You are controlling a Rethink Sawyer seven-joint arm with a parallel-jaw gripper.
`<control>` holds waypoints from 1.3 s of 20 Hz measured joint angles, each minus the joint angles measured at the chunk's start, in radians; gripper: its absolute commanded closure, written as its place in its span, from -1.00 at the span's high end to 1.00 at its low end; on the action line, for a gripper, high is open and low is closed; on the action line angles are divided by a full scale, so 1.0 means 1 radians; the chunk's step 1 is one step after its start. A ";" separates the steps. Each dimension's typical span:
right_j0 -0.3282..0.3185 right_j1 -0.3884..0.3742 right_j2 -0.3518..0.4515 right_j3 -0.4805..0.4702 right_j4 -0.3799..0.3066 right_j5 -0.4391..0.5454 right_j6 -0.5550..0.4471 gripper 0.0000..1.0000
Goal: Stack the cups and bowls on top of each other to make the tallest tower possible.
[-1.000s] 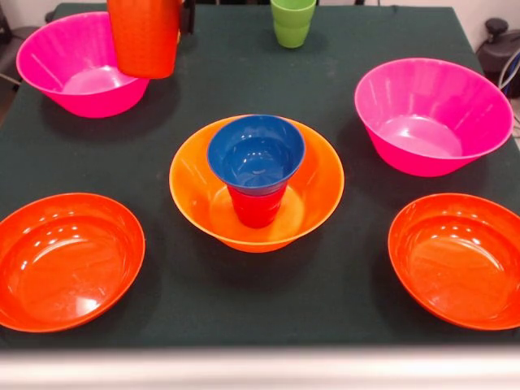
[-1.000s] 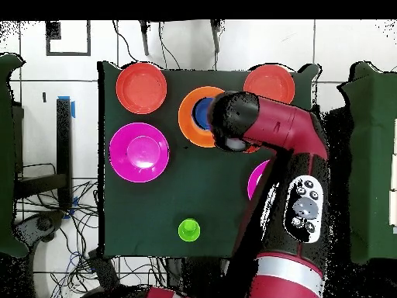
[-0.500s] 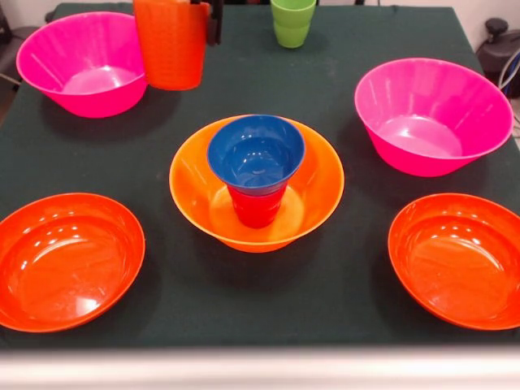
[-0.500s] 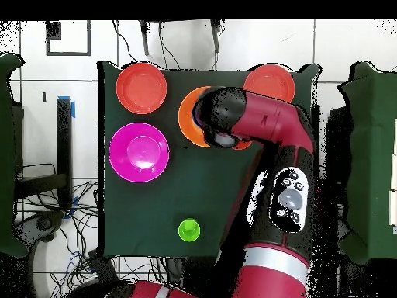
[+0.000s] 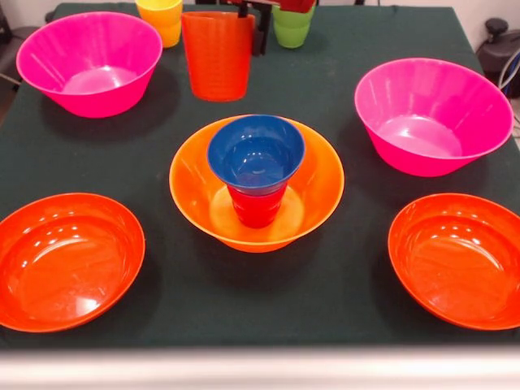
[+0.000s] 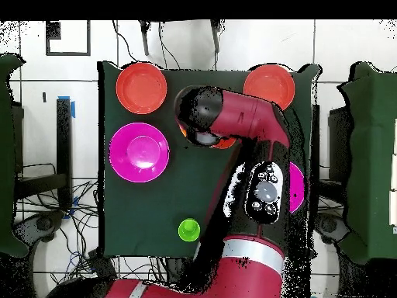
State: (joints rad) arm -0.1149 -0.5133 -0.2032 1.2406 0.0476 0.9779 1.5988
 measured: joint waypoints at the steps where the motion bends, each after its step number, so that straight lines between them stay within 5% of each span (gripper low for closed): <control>1: 0.004 0.002 0.000 0.000 0.003 0.000 0.004 -1.00; 26: 0.024 0.100 0.000 -0.082 0.017 0.000 0.055 -1.00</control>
State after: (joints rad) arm -0.0905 -0.4135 -0.2032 1.1587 0.0650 0.9779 1.6535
